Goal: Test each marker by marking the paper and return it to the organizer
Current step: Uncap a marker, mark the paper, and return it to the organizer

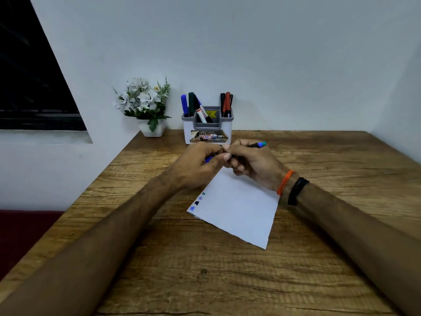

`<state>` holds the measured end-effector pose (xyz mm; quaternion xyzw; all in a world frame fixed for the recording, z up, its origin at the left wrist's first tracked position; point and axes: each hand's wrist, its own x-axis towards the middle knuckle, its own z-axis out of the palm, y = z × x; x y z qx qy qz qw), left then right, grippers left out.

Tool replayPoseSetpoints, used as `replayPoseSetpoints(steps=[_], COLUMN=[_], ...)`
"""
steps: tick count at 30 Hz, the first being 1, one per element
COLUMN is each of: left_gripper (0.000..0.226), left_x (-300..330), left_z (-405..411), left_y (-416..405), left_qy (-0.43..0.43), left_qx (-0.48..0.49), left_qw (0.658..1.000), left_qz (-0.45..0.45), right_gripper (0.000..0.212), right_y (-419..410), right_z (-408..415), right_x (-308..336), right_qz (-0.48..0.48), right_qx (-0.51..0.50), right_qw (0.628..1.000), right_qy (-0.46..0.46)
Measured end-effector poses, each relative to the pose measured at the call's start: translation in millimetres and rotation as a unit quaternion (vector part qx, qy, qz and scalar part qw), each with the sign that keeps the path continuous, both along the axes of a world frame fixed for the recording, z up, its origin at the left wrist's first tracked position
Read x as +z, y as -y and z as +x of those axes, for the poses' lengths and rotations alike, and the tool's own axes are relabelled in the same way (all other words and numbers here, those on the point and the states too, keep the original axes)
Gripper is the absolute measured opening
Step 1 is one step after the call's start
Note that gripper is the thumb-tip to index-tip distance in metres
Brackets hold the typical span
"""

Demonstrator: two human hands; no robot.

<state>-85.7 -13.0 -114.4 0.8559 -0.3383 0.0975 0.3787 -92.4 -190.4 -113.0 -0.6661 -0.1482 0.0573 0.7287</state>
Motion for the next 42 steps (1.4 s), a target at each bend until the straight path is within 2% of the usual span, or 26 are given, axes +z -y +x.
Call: replayPoseSetpoints(steps=[5,8,10,12,13,18,22,25,28,31,37,42], left_gripper=[0.018,0.033,0.038,0.038,0.035,0.029,0.038,0.038,0.027,0.026,0.031,0.034], left_x=[5,5,5,6,7,3,-2,-2,-3,-4,-2,1], left_z=[0,5,6,6,7,11,13,14,16,20,16,15], left_y=[3,1,-1,-5,-8,-24,-27,-25,-25,-27,-26,-27], left_qy=[-0.023,-0.034,-0.033,-0.042,-0.054,-0.104,-0.107,-0.113,-0.106,-0.093,-0.088,-0.122], left_qx=[-0.032,-0.043,-0.04,-0.012,0.005,0.1,0.125,0.12,0.102,0.098,0.092,0.08], left_qw=[0.999,0.998,0.998,0.999,0.998,0.984,0.98,0.979,0.978,0.978,0.98,0.977], left_qz=[-0.025,-0.032,-0.032,-0.023,-0.013,0.102,0.113,0.12,0.145,0.161,0.154,0.154], right_gripper=[0.033,0.032,0.021,0.008,0.009,0.034,0.018,0.005,0.01,0.009,0.009,0.008], right_y=[1,4,4,4,5,11,4,-3,-7,-12,-15,-16], right_z=[1,1,1,-1,-2,-7,-12,-14,-19,-24,-28,-26], right_x=[2,3,4,5,6,10,8,4,-2,-9,-16,-19], right_qz=[0.029,0.024,0.015,0.0,-0.015,-0.033,-0.056,-0.082,-0.089,-0.109,-0.161,-0.184], right_qx=[0.007,-0.009,-0.022,-0.048,-0.062,-0.028,-0.007,0.011,0.061,0.081,0.038,0.005], right_qw=[1.0,1.0,0.999,0.997,0.996,0.999,0.996,0.994,0.994,0.99,0.985,0.98], right_qy=[0.002,0.005,0.027,0.054,0.06,0.024,0.066,0.066,0.029,0.02,0.056,0.069])
